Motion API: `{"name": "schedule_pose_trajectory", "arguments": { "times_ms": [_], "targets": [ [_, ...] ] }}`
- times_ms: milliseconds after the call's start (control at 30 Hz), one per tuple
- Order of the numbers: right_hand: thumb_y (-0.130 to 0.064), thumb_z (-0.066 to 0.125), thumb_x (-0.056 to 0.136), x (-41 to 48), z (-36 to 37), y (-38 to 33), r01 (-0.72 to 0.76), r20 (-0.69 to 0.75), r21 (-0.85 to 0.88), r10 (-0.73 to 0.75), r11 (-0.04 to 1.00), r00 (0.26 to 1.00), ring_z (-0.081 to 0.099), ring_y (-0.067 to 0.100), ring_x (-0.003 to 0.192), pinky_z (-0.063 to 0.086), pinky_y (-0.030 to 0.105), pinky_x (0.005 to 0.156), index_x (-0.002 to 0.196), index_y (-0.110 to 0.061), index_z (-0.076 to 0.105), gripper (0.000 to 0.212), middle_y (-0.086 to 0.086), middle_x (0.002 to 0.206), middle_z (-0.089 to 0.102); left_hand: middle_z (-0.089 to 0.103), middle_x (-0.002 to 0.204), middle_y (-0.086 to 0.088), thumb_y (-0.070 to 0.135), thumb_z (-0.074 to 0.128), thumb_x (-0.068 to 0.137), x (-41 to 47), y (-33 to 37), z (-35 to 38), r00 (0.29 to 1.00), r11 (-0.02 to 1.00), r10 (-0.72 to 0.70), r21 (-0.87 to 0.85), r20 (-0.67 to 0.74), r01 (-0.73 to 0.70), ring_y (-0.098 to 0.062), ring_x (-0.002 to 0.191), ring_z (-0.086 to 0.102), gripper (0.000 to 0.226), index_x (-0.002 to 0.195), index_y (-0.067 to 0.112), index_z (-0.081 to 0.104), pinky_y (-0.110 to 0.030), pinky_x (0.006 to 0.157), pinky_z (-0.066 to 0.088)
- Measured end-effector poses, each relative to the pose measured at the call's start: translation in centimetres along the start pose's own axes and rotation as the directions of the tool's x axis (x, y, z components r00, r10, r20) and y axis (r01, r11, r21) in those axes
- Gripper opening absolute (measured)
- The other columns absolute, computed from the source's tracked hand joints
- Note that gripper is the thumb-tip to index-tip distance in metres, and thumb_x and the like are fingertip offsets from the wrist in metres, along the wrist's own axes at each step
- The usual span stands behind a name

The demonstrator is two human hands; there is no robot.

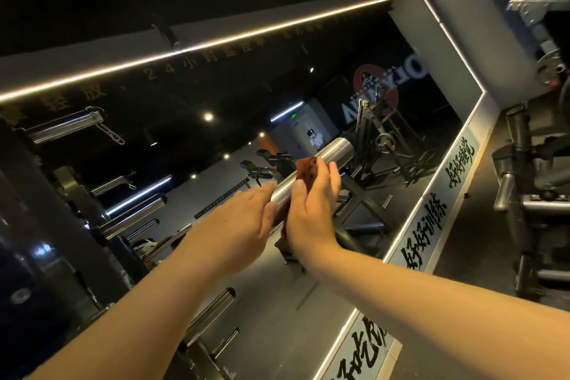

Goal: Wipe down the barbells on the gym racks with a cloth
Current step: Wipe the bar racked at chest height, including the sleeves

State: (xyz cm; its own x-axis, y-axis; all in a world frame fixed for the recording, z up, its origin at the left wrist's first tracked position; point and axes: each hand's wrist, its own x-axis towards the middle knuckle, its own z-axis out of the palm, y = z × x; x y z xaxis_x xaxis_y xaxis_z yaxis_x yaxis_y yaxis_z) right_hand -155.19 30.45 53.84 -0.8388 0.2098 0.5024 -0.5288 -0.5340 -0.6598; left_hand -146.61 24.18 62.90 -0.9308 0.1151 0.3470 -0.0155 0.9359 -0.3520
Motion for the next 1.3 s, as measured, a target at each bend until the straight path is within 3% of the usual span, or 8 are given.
{"name": "schedule_pose_trajectory", "arguments": {
  "times_ms": [167,400,600,733,900,1033,1133,1300],
  "targets": [
    [-0.016,0.038,0.107,6.8,-2.2,0.3,-0.061,-0.205,-0.074,0.045,0.995,0.978,0.036,0.024,0.143,0.036,0.029,0.108,0.141,-0.015,0.046,0.034,0.006,0.163,0.019,0.043,0.152,0.008,0.040,0.025,0.109,0.2,-0.1,0.2,1.000,1.000,0.005,0.029,-0.003,-0.005,-0.013,0.141,0.037,0.049,0.156,0.029,0.025,-0.019,0.105,0.020],
    [-0.027,0.036,0.111,0.4,-0.8,0.7,-0.033,-0.013,0.031,0.033,0.999,0.999,0.024,0.006,0.137,0.035,0.030,0.106,0.163,-0.030,0.001,0.063,-0.010,0.168,-0.009,0.038,0.158,0.005,0.042,0.025,0.108,0.2,-0.3,0.5,1.000,1.000,-0.010,0.017,-0.006,0.010,-0.012,0.144,0.034,0.054,0.159,0.027,0.021,-0.027,0.117,0.021],
    [-0.018,0.037,0.109,6.5,-2.9,0.0,-0.086,-0.165,-0.050,0.077,0.995,0.983,0.044,0.022,0.133,0.046,0.048,0.112,0.146,-0.016,0.040,0.038,0.008,0.159,0.023,0.034,0.161,0.007,0.042,0.023,0.109,0.1,-0.1,0.2,1.000,1.000,-0.009,0.030,0.013,0.009,-0.014,0.147,0.029,0.053,0.160,0.027,0.019,-0.025,0.116,0.017],
    [-0.022,0.034,0.111,5.0,-2.4,0.0,-0.069,-0.108,-0.081,0.060,0.994,0.992,0.019,0.018,0.152,0.027,0.027,0.110,0.157,-0.025,0.028,0.046,-0.002,0.170,0.000,0.044,0.153,0.006,0.043,0.023,0.109,0.3,-0.5,0.4,1.000,0.999,0.005,0.041,0.006,-0.005,-0.011,0.137,0.041,0.052,0.159,0.027,0.024,-0.025,0.115,0.021],
    [-0.022,0.037,0.111,0.1,-0.6,-0.2,-0.091,0.030,0.069,0.089,0.993,0.996,0.023,0.004,0.139,0.033,0.006,0.095,0.161,-0.031,0.013,0.057,-0.010,0.168,-0.008,0.038,0.158,0.004,0.041,0.026,0.109,-0.1,0.2,0.2,1.000,0.999,-0.029,0.014,0.009,0.029,-0.015,0.144,0.033,0.053,0.159,0.026,0.021,-0.028,0.116,0.023],
    [-0.019,0.037,0.110,2.9,-1.0,-0.8,-0.143,-0.100,0.089,0.152,0.986,0.983,0.039,0.019,0.140,0.040,0.004,0.089,0.158,-0.019,0.024,0.049,0.006,0.164,0.013,0.039,0.157,0.005,0.041,0.025,0.109,0.0,0.3,0.1,1.000,1.000,-0.017,0.020,0.014,0.017,-0.014,0.143,0.034,0.052,0.159,0.026,0.022,-0.027,0.115,0.024],
    [-0.024,0.034,0.111,1.2,-0.3,-0.5,-0.103,-0.088,0.016,0.104,0.995,0.991,0.025,0.018,0.150,0.032,0.024,0.106,0.163,-0.024,0.010,0.057,-0.001,0.170,-0.003,0.028,0.165,0.005,0.042,0.024,0.109,-0.1,0.1,0.2,1.000,1.000,0.002,0.029,0.002,-0.002,-0.011,0.151,0.022,0.055,0.161,0.026,0.017,-0.028,0.122,0.013],
    [-0.029,0.036,0.111,-2.9,0.6,-0.4,0.001,0.055,-0.036,0.001,0.999,0.998,0.011,0.012,0.154,0.026,0.029,0.115,0.163,-0.035,0.006,0.060,-0.016,0.167,-0.018,0.012,0.168,0.013,0.042,0.026,0.109,-1.3,-0.8,-0.3,0.991,0.989,0.128,0.069,0.026,-0.130,-0.001,0.152,0.004,0.054,0.161,0.033,0.013,-0.028,0.126,0.005]
  ]
}}
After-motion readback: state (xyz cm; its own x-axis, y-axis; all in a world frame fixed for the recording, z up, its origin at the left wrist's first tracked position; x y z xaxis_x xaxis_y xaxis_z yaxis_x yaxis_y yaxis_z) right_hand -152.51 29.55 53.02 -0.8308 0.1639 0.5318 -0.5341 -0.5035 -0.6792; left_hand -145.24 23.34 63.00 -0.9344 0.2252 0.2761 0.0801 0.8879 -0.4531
